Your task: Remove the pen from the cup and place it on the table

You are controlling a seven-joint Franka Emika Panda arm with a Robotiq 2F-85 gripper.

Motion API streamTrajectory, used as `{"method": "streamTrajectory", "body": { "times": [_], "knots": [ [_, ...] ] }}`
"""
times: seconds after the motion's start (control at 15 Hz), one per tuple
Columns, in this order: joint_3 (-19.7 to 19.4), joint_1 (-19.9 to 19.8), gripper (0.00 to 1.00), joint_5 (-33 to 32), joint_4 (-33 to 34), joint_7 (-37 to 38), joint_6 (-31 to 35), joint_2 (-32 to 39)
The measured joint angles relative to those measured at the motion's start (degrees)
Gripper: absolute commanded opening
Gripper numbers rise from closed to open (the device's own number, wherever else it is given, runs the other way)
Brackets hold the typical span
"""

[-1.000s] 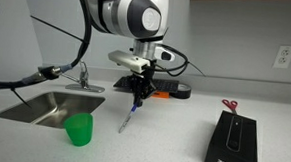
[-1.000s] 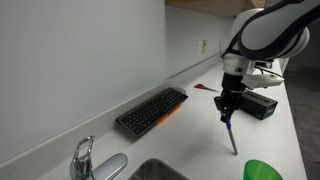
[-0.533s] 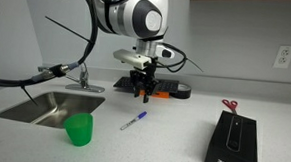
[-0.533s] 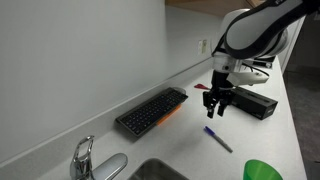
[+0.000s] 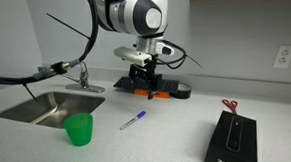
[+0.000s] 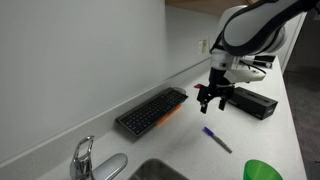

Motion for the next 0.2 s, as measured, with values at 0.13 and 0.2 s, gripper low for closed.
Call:
{"method": "streamTrajectory", "body": {
  "times": [0.13, 0.2],
  "knots": [
    [0.1, 0.0, 1.00, 0.0, 0.2, 0.0, 0.0, 0.0],
    [0.1, 0.0, 1.00, 0.0, 0.2, 0.0, -0.1, 0.0]
  ]
}}
